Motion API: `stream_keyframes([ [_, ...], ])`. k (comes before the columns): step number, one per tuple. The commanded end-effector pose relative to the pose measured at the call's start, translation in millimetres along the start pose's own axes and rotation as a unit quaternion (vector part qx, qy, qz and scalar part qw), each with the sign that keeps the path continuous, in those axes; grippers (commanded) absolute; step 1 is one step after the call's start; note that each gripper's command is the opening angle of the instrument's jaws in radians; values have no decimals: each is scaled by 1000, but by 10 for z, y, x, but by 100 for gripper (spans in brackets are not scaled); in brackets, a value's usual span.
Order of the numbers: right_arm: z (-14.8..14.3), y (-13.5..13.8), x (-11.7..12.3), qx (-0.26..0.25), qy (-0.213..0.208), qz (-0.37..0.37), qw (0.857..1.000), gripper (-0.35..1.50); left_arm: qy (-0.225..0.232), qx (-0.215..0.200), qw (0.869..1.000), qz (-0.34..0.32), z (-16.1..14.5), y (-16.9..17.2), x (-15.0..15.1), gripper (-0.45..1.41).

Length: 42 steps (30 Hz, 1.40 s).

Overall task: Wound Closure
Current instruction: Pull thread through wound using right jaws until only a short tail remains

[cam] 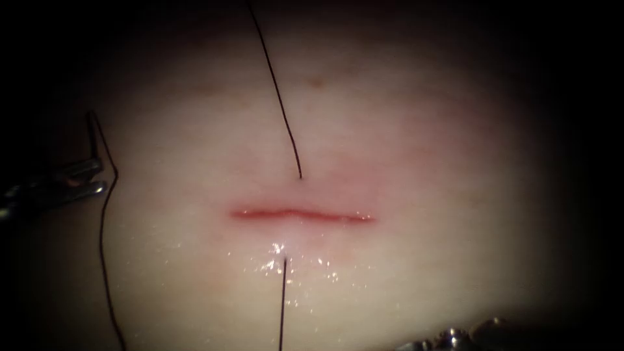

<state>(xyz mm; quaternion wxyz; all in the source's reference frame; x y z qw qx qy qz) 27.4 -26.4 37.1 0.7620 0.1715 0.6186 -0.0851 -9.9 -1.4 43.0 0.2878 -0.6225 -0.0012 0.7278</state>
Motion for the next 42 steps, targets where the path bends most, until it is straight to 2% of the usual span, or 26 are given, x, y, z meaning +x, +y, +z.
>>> stream_keyframes([
  [1,14,-9,7,5,4,-1,1000,-35,0,-1,1000,-1,5,4,-7,-45],
  [2,18,-13,17,9,7,0,1000,-35,0,-1,1000,-1,5,4,-7,-45],
  [3,18,-13,17,9,7,0,1000,-35,0,-1,1000,-1,5,4,-7,-45],
  [4,20,-8,21,-1,2,-5,1000,-18,0,-1,1000,-1,5,4,-7,-45],
  [5,18,6,19,-32,-9,-4,999,56,0,-1,1000,-1,5,4,-7,-45],
  [6,18,6,19,-32,-9,-4,999,56,0,-1,1000,-1,5,4,-7,-45],
  [7,12,24,14,-67,-12,1,998,104,0,-1,1000,-1,5,4,-7,-45],
  [8,12,24,14,-67,-12,1,998,104,0,-1,1000,-1,5,4,-7,-45],
  [9,3,47,2,-103,-15,6,995,130,0,-1,1000,-1,4,4,-7,-45],
  [12,-10,76,-18,-131,-16,12,991,138,0,-1,1000,-1,4,4,-7,-45],
  [15,-18,99,-42,-145,-23,18,989,138,0,-1,1000,-1,4,4,-7,-45],
  [17,-23,119,-73,-151,-27,16,988,136,0,-1,1000,-1,4,4,-7,-45],
  [19,-23,130,-93,-153,-33,14,988,135,0,-1,1000,-1,4,4,-7,-45],
  [25,-9,140,-123,-139,-49,6,989,126,0,-1,1000,-1,4,4,-7,-45],
  [28,-3,143,-130,-135,-46,3,990,121,0,-1,1000,-1,4,4,-8,-45],
  [30,1,148,-137,-132,-45,-2,990,103,0,-1,1000,-1,4,5,-7,-45],
  [32,-1,148,-138,-132,-45,-2,990,96,0,-1,1000,-1,3,6,-6,-45],
  [33,-2,147,-139,-124,-41,0,991,64,1,-2,1000,-1,3,5,-6,-45],
  [34,-2,146,-139,-119,-37,2,992,21,1,-3,1000,-1,4,5,-7,-45],
  [35,-2,146,-140,-117,-34,7,993,-1,1,-3,1000,-1,4,4,-7,-45],
  [36,-1,145,-140,-110,-31,14,993,-35,1,-3,1000,0,4,4,-8,-45],
  [40,-2,143,-141,-92,-45,20,995,-35,1,-3,1000,0,4,5,-8,-45],
  [41,-3,136,-136,-85,-58,29,994,-35,1,-3,1000,-1,3,6,-7,-45],
  [42,-3,127,-129,-80,-55,27,995,-35,1,-3,1000,-1,3,5,-7,-45],
])
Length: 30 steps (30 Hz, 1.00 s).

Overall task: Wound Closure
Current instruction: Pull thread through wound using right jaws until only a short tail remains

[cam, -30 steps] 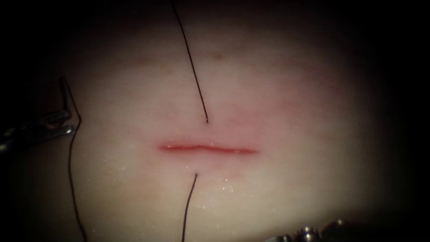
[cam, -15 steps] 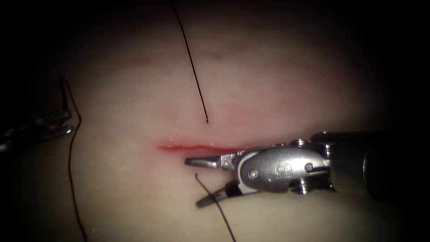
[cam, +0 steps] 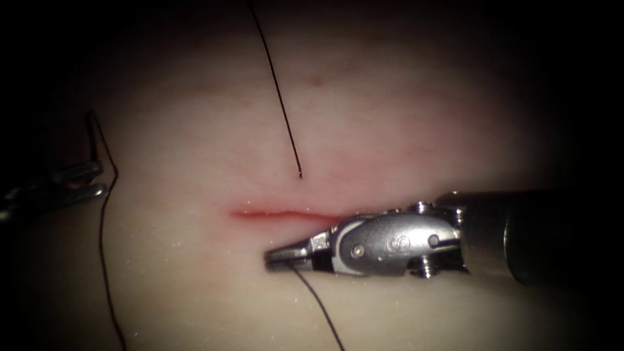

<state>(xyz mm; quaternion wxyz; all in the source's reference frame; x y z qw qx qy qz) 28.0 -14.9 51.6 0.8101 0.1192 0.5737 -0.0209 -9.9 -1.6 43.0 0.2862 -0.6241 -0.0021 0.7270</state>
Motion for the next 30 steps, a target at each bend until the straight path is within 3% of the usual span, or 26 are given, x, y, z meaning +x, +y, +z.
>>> stream_keyframes([
  [1,7,-6,2,4,2,-1,1000,-35,0,0,1000,-1,4,3,-7,-45],
  [5,1,-63,43,47,14,-17,999,-35,0,-1,1000,-1,4,3,-7,-45],
  [6,1,-63,43,47,14,-17,999,-35,0,-1,1000,-1,4,3,-7,-45],
  [10,-7,-105,83,83,35,-28,996,-35,0,-1,1000,-1,5,3,-7,-45],
  [11,-11,-126,107,103,40,-34,993,-35,0,-1,1000,-1,5,3,-7,-45],
  [15,-15,-151,153,124,62,-39,990,-35,0,0,1000,-1,5,3,-7,-45],
  [17,-14,-147,163,113,79,-33,990,-32,0,0,1000,-1,5,3,-7,-45],
  [20,-14,-128,162,84,85,-23,993,41,0,0,1000,-1,5,4,-7,-45],
  [21,-15,-108,153,58,69,-15,996,88,1,-1,1000,-1,5,4,-7,-45],
  [22,-15,-89,142,42,63,-12,997,115,1,-1,1000,-1,5,4,-7,-45],
  [25,-13,-59,117,13,49,-3,999,130,-1,-2,1000,-1,5,4,-7,-45],
  [26,-11,-42,97,-1,44,1,999,136,-1,-2,1000,-1,5,4,-7,-45],
  [30,-6,-12,53,-21,27,4,999,136,-1,-2,1000,-1,4,4,-7,-45],
])
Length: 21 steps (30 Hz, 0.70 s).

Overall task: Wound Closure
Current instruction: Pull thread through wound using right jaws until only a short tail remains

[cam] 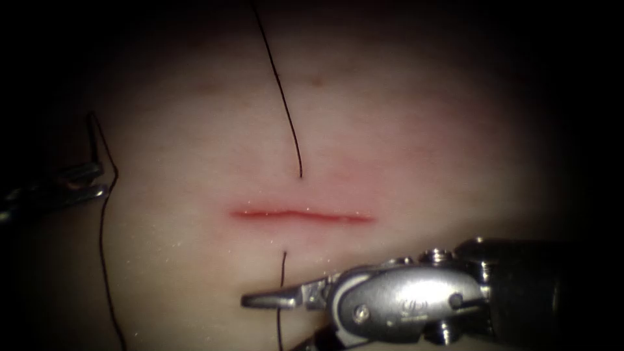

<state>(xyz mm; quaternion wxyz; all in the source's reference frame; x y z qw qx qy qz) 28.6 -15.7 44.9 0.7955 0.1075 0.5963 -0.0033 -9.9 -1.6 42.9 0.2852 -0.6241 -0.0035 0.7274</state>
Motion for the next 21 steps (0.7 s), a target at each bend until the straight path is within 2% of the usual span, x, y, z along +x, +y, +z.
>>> stream_keyframes([
  [1,8,10,-19,-5,-4,-2,1000,136,0,-1,1000,-1,4,4,-7,-45],
  [3,11,20,-35,-12,-10,-3,1000,135,0,-1,1000,-1,4,4,-7,-45],
  [6,13,23,-44,-16,-13,-4,1000,133,0,-1,1000,-1,4,5,-6,-45],
  [8,20,28,-62,-14,-28,-11,999,126,0,-1,1000,-1,5,4,-7,-45],
  [13,18,37,-74,-17,-36,-12,999,118,-1,-2,1000,0,5,3,-9,-45],
  [14,16,40,-78,-18,-37,-12,999,109,-1,-2,1000,0,5,3,-9,-45],
  [15,13,40,-79,-5,-28,-12,1000,41,-1,-2,1000,0,5,3,-8,-45],
  [16,12,39,-80,9,-19,-12,1000,-10,-1,-2,1000,0,5,3,-8,-45],
  [17,10,36,-79,25,-18,-13,999,-35,-1,-2,1000,0,5,3,-8,-45],
  [21,12,26,-70,37,-24,-14,999,-35,-1,-2,1000,0,5,3,-8,-45],
])
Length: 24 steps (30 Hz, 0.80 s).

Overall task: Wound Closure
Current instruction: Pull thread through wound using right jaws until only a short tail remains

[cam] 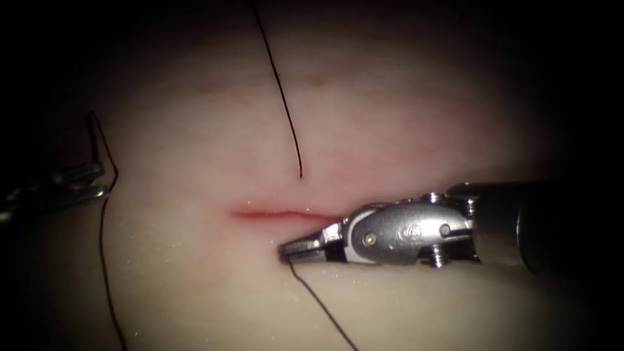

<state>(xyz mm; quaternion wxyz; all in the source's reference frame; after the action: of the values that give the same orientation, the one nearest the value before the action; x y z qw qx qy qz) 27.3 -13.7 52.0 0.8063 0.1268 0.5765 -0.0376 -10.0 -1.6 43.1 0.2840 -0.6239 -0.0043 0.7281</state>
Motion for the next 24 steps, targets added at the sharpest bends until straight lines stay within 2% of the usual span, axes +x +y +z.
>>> stream_keyframes([
  [1,9,-5,2,3,3,-1,1000,-35,0,-1,1000,-1,5,4,-7,-45],
  [5,8,-22,15,13,9,-9,1000,-35,0,-1,1000,-1,4,3,-7,-45],
  [10,-10,-75,53,60,28,-18,998,-35,0,-1,1000,-1,4,3,-7,-45],
  [11,-10,-75,53,60,28,-18,998,-35,0,-1,1000,-1,4,3,-7,-45],
  [12,-16,-89,67,69,34,-21,997,-35,0,-1,1000,-1,4,3,-7,-45],
  [13,-16,-89,67,69,34,-21,997,-35,0,-1,1000,-1,4,3,-7,-45],
  [15,-22,-105,84,82,42,-26,995,-35,0,-1,1000,-1,4,3,-7,-45],
  [20,-31,-158,138,142,49,-45,988,-35,0,-1,1000,-1,4,3,-7,-45],
  [24,-31,-174,159,169,69,-57,982,-35,0,-1,1000,-1,4,3,-7,-45],
])
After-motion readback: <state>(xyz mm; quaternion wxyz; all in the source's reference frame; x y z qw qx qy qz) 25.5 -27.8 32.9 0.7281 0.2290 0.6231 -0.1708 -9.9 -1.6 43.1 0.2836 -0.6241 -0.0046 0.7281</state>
